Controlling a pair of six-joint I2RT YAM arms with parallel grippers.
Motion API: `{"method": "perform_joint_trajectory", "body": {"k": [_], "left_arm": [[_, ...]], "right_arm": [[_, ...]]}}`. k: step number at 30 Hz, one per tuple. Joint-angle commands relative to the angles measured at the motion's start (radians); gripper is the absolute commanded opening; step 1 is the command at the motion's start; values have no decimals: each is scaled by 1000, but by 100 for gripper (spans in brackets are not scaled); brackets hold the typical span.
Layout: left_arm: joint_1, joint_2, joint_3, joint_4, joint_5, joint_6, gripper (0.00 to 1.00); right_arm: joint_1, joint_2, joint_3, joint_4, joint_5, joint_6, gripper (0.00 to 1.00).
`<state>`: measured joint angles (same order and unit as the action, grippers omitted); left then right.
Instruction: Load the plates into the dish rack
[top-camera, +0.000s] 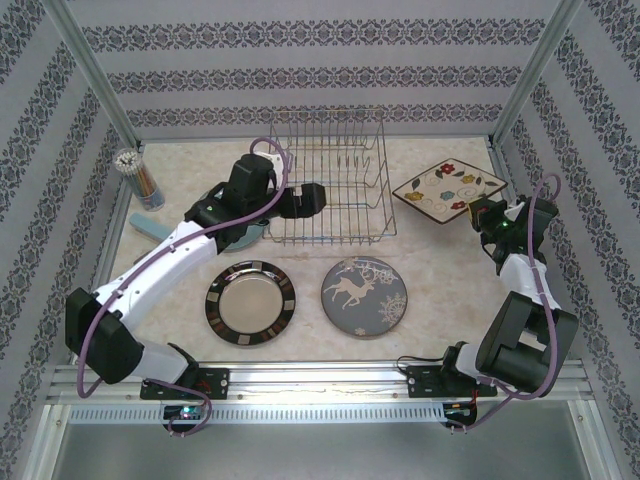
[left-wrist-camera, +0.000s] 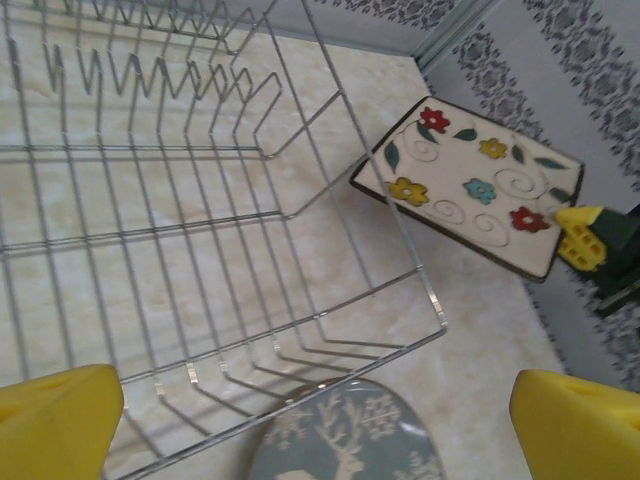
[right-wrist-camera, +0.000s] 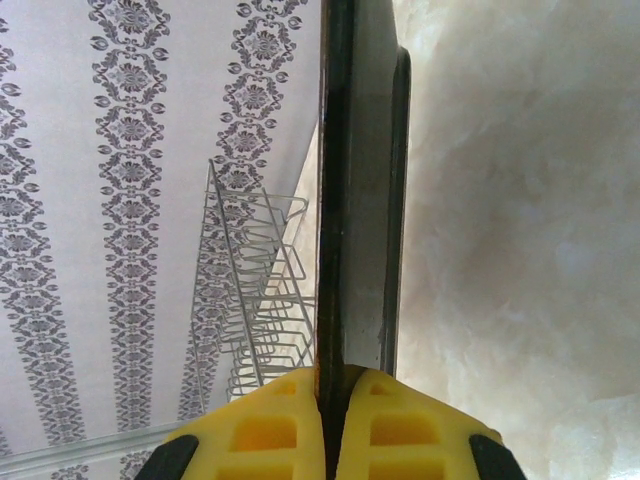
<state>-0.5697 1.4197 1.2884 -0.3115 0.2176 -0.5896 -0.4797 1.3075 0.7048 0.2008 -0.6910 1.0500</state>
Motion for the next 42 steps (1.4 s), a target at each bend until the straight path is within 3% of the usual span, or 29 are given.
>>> {"method": "perform_joint_trajectory", "body": {"k": [1,9,24,36,42], "left_arm": [[-31,33,22,136,39,-200,100],[-90,170,94,257,103,-433,100],[-170,402,283,322,150,-619,100],[-211,524,415,317,172,-687,100],[-214,588,427,395,204,-824,100]], "right_arm": [[6,-71,95,196,-87,22,0],[6,-85,123,198,-87,46,0],[1,-106,144,213,-87,80,0],[6,-117,171,230,-90,119,0],[7,-126,178,239,-88,138,0]]}}
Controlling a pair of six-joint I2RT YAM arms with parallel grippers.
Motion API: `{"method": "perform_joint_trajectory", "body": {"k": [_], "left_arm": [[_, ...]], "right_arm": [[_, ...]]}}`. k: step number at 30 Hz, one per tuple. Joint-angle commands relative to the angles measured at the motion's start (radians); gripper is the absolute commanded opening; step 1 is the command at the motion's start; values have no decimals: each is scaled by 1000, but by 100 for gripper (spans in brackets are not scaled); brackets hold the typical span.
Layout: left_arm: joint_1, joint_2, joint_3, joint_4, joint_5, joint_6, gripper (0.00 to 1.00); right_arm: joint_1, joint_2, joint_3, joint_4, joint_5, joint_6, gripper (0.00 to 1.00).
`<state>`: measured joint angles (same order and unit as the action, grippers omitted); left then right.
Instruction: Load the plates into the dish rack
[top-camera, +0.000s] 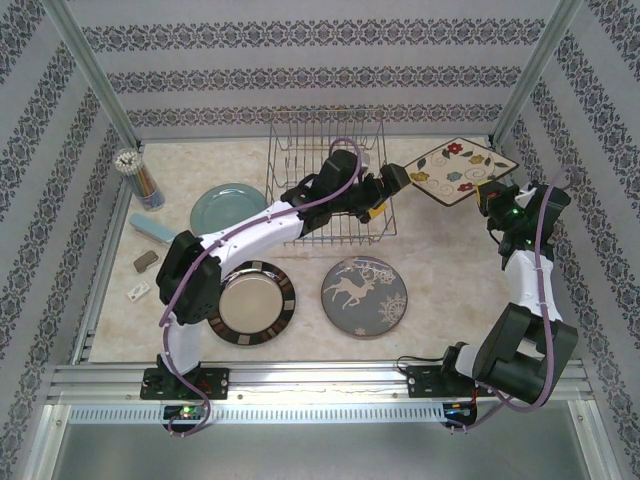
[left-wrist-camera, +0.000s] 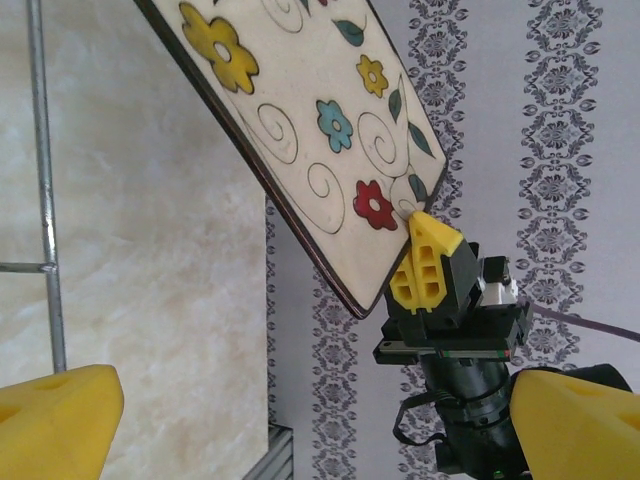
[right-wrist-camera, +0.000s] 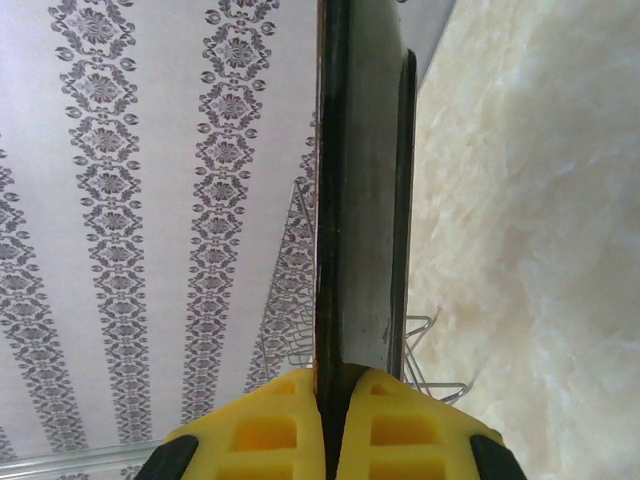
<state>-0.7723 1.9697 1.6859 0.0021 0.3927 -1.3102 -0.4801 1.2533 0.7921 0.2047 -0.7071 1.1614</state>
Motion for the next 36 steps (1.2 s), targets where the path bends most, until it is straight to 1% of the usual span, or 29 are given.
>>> {"method": "perform_joint_trajectory", "body": {"k": [1,11,16,20,30,36], "left_arm": [[-12,50,33,99,34,-120,100],[-16,165,150,177,84,-233,100],[-15,216,201,205,87,-268,100],[-13,259,231,250,99,-322,98],[-13,337,336,225,87,-319,97],[-13,396,413,220,78,-332,92]], "right_arm": [[10,-72,91,240,-72,32,0],[20,-88,96,251,-71,53,0],[25,-101,87,260,-71,62,0],[25,-109,84,264,-71,69,0],[27,-130,56,291,-68,92,0],[29,-143,49,294,-68,96,0]]}}
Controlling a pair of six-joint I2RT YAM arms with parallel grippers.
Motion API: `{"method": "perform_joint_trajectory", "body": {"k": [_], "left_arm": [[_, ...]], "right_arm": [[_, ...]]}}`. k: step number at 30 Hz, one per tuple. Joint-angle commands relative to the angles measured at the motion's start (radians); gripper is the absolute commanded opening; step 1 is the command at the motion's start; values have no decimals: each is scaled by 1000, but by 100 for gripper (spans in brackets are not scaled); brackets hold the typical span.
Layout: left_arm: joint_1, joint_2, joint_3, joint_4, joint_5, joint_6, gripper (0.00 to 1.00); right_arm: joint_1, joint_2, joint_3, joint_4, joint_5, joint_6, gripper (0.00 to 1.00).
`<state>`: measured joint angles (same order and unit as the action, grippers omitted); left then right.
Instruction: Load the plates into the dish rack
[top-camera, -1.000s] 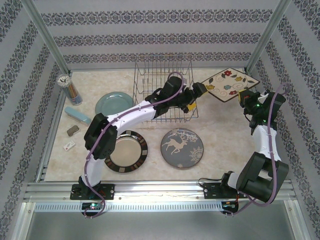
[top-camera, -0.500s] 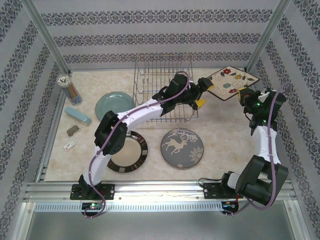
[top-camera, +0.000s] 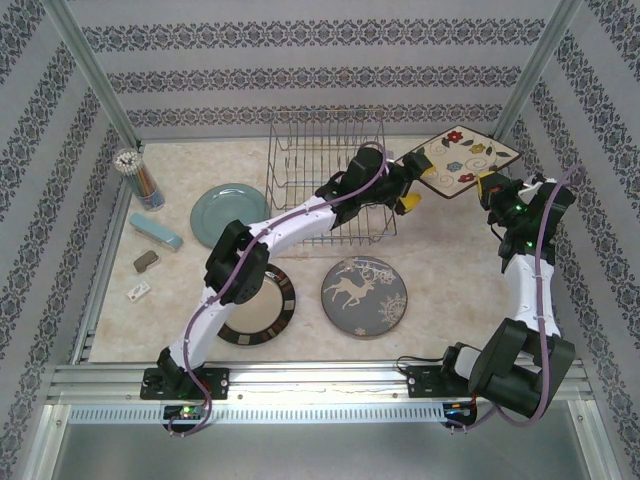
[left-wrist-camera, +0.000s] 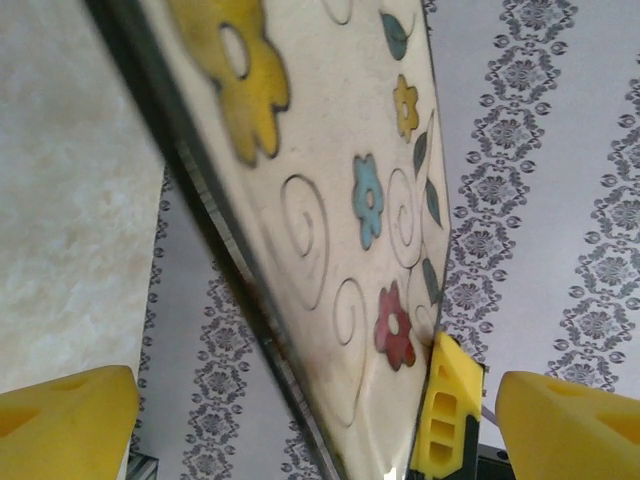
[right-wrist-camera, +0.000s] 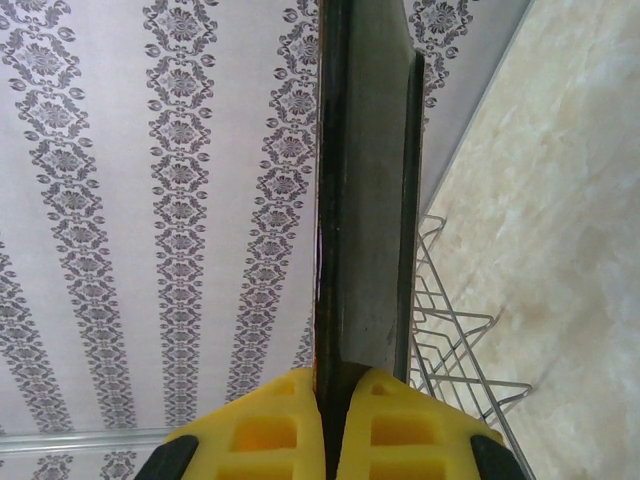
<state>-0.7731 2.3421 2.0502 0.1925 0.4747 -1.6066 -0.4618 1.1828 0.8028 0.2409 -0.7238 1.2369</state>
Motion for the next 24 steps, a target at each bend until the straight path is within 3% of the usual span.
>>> {"method": "perform_joint_trajectory", "body": {"k": [1,10,24], "left_arm": [[-12,31,55,35,-7,-41,91],[-12,78,92,83,-34,-78,82],[-13,120,131,119,-66,-99,52]], "right_arm": [[11,-75,36,257,-51,22,0],[14,-86,16,274,-47,35,0],[31,-107,-4,276,-43,35,0]]}}
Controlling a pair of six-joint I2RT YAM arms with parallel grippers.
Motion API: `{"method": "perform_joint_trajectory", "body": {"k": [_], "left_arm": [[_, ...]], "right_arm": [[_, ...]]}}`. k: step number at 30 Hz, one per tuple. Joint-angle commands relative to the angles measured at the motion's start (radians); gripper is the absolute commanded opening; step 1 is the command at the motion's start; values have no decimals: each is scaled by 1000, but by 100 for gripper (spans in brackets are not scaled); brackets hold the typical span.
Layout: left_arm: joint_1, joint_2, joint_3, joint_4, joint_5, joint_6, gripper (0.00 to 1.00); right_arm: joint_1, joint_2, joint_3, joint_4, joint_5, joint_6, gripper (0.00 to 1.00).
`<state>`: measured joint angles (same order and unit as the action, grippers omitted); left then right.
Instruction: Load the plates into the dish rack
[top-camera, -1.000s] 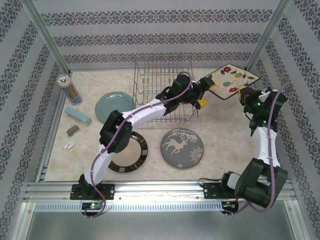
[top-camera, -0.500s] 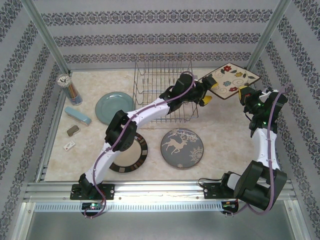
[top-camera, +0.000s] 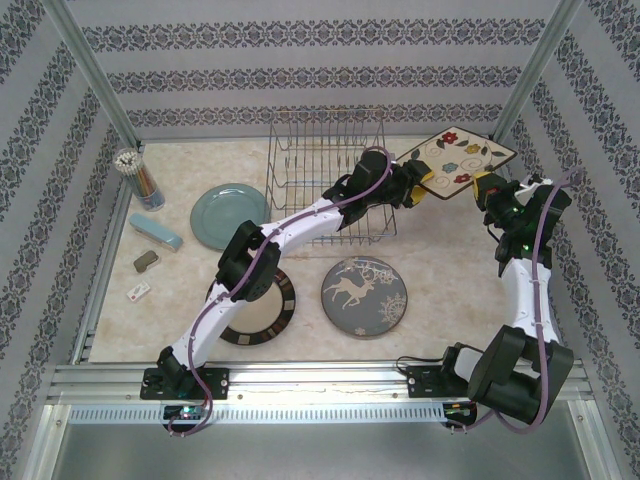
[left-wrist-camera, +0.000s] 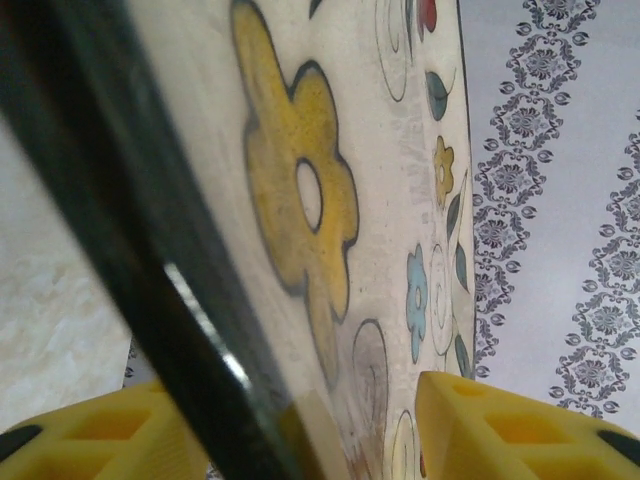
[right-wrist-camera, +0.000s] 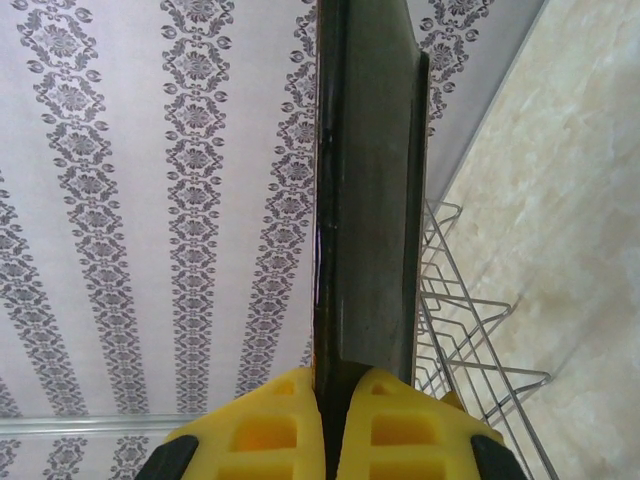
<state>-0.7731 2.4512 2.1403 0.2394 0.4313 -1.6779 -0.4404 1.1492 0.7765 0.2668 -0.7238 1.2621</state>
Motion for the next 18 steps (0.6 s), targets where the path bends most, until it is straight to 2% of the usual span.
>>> {"method": "perform_joint_trajectory", "body": {"k": [1,18], "left_arm": [[-11,11,41,75,-24,-26,51],[-8,9,43,86,-34,-17,19]], "right_arm": [[10,-75,18,250,-43,8,0],[20,-99,-23,244,-39,0,0]]}}
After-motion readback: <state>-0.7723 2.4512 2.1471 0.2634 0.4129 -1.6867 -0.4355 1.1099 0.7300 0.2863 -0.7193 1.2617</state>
